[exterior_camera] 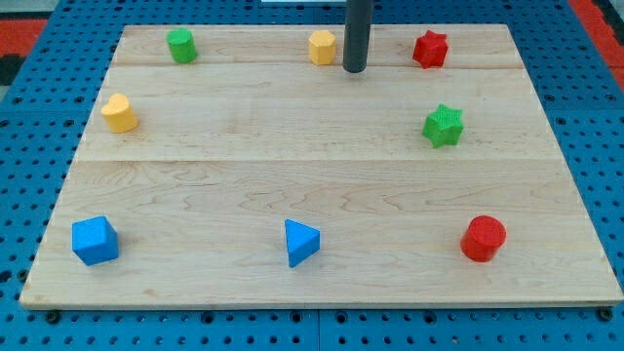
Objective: Push the yellow hexagon closer to the green circle
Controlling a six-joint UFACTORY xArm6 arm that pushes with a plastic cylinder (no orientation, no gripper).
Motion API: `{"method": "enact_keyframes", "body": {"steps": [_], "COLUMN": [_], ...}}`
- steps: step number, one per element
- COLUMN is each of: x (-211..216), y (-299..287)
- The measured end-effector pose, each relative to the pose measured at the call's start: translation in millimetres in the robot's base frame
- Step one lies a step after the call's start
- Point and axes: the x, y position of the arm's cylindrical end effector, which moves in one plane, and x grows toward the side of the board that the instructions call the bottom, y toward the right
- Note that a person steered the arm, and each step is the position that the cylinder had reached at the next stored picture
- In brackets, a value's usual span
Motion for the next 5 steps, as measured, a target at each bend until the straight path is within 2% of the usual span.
{"method": "enact_keyframes", "body": {"steps": [1, 2, 5], "x": [7.3, 34.8, 37.2], "y": [-0.1, -0.1, -71.6]}}
